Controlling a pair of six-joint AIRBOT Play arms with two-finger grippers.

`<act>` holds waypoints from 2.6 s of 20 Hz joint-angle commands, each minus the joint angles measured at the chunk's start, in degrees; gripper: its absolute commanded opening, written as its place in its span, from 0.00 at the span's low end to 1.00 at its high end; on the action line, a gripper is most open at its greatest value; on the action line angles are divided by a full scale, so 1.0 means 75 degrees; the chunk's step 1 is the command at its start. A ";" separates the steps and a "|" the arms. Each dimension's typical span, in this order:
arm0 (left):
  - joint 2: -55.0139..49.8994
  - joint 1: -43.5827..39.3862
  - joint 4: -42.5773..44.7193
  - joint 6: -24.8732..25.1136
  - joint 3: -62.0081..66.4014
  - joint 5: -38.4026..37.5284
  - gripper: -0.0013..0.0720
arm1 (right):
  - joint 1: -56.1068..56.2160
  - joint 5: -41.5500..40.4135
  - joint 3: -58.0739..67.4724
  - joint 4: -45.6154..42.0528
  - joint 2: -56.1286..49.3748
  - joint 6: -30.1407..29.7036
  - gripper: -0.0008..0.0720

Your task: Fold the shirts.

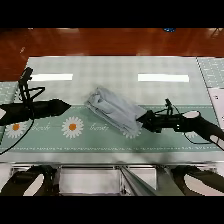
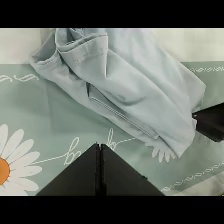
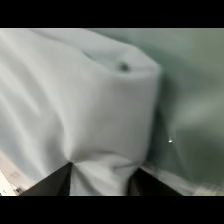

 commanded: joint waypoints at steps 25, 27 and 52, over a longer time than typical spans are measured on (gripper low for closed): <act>-0.0006 0.0017 0.0055 0.0020 0.0003 0.0656 0.04 | -0.4392 0.5470 1.0771 -0.4089 -0.0309 0.1985 0.04; -0.0006 0.0017 0.0006 0.0020 0.0003 0.0667 0.04 | -0.5388 0.5770 1.0771 -0.3914 -0.0175 0.2113 0.04; -0.0023 0.0175 0.0009 0.0431 0.0425 0.2034 0.04 | -1.0824 0.6446 0.5333 -0.5928 0.3019 0.3608 0.30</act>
